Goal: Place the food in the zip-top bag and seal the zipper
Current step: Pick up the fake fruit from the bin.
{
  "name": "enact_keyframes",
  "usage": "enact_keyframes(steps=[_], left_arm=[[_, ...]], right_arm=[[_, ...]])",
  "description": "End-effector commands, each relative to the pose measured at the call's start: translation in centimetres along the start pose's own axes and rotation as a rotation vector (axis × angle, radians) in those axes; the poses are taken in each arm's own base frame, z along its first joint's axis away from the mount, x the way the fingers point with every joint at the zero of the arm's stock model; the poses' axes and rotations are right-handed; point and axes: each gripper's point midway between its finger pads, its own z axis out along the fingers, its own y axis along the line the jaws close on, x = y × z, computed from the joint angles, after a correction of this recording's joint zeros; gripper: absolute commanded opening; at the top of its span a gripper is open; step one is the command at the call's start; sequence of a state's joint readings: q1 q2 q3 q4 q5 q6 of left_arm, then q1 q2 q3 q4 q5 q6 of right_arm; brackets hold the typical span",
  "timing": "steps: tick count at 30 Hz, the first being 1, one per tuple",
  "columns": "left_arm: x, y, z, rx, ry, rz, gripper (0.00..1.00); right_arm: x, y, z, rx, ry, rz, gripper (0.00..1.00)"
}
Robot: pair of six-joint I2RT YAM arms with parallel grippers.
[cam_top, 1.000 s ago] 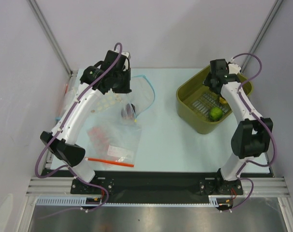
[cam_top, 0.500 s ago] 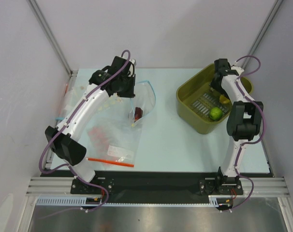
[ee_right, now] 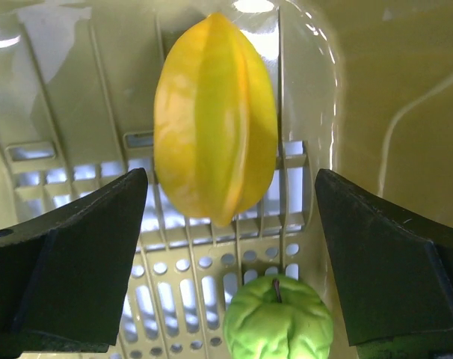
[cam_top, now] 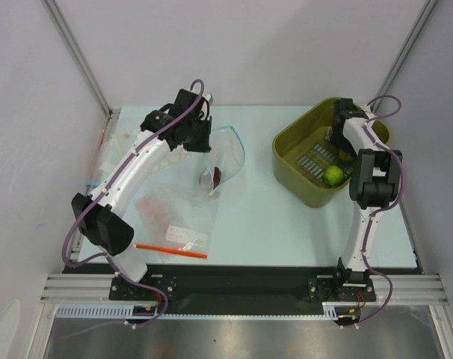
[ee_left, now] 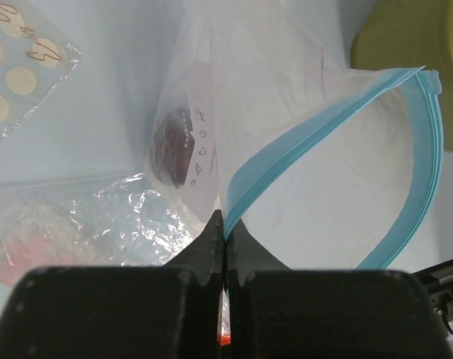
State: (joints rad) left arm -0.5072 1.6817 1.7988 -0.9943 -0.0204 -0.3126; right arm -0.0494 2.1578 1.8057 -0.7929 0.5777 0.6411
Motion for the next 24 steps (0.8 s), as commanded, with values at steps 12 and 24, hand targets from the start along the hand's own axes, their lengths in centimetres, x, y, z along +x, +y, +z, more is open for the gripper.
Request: enact_keyframes(steps=[12, 24], left_arm=[[-0.6, -0.6, -0.1, 0.041, -0.017, 0.006, 0.0], [-0.6, -0.9, -0.5, 0.055, -0.022, -0.009, 0.0]], right_arm=[[-3.8, 0.3, -1.9, -0.053, -0.124, 0.063, 0.53], [-4.4, 1.9, -12.1, -0.342, -0.229, 0.041, 0.33]])
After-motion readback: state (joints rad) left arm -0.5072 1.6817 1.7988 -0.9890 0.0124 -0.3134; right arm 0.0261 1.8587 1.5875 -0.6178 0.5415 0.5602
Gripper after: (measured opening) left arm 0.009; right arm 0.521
